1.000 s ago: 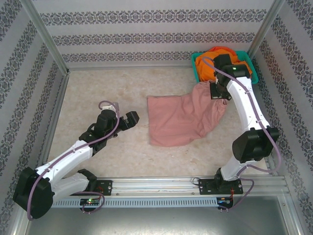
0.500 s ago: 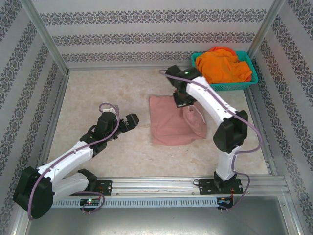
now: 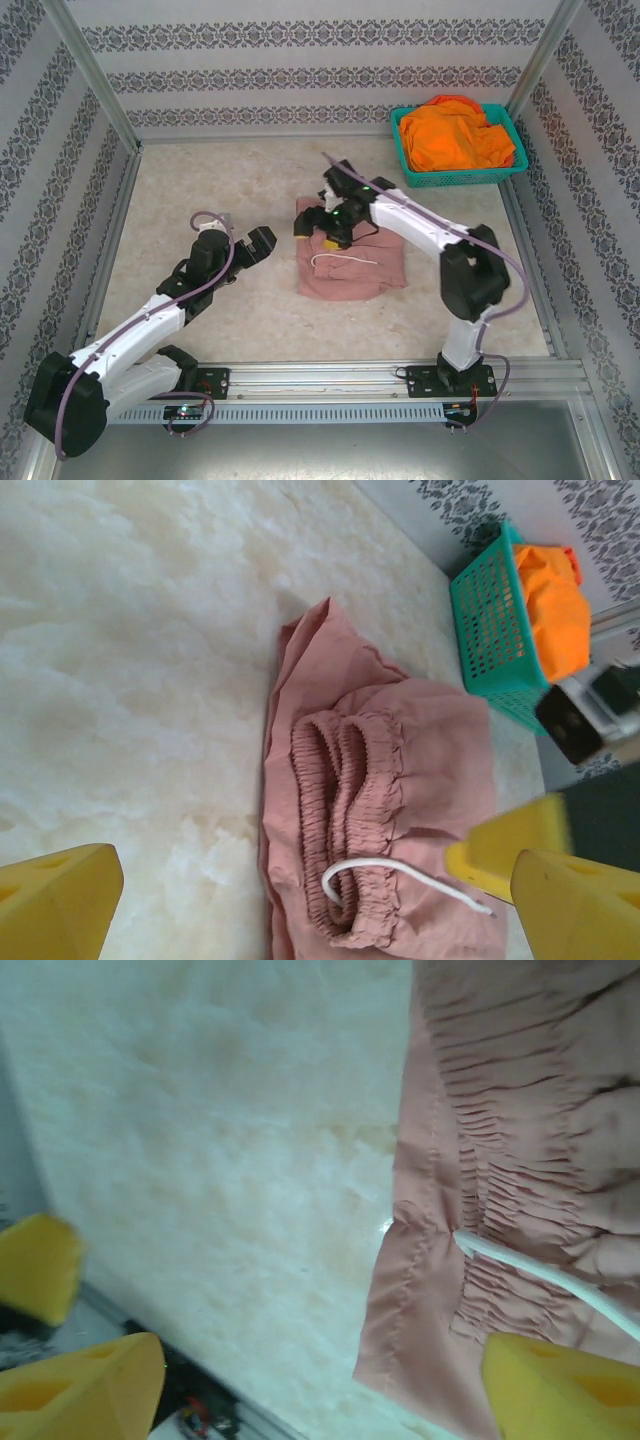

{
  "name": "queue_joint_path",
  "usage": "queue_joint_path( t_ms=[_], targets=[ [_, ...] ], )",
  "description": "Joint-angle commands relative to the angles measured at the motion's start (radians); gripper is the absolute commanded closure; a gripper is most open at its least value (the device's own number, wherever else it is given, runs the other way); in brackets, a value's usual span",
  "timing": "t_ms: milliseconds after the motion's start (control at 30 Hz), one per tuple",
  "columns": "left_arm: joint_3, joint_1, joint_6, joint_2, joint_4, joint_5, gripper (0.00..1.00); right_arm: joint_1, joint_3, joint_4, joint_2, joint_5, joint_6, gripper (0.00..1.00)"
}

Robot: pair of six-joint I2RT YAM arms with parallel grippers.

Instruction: Fold and stack the shorts

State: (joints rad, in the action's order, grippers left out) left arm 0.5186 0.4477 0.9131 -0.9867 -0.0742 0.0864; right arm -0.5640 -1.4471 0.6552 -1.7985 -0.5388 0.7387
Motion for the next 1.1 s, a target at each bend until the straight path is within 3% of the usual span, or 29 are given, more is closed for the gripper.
queue_joint_path(
  t_ms=[0,200,400,600,900,967,1067],
  targets=[
    [0.049,-0.012,0.044,-0.040,-0.075,0.076,0.00,0.053,0.049,-0.168,0.126,-0.071,0.055,0.15],
    [0.142,-0.009,0.091,-0.244,-0.178,0.228,0.06,0.111,0.236,-0.286,0.179,-0.032,0.140,0.14],
    [0.242,0.000,0.128,-0.482,-0.246,0.309,0.20,0.121,0.367,-0.410,0.178,-0.012,0.192,0.13],
    [0.360,0.027,0.139,-0.691,-0.273,0.348,0.29,0.150,0.518,-0.583,0.210,-0.025,0.301,0.13],
    [0.482,0.063,0.134,-0.889,-0.266,0.355,0.41,0.200,0.631,-0.605,0.286,-0.015,0.292,0.12],
    [0.509,0.069,0.119,-0.931,-0.238,0.353,0.45,0.207,0.649,-0.613,0.289,-0.023,0.292,0.12],
    [0.536,0.068,0.106,-0.972,-0.218,0.353,0.60,0.208,0.672,-0.629,0.283,-0.036,0.292,0.12]
  ],
)
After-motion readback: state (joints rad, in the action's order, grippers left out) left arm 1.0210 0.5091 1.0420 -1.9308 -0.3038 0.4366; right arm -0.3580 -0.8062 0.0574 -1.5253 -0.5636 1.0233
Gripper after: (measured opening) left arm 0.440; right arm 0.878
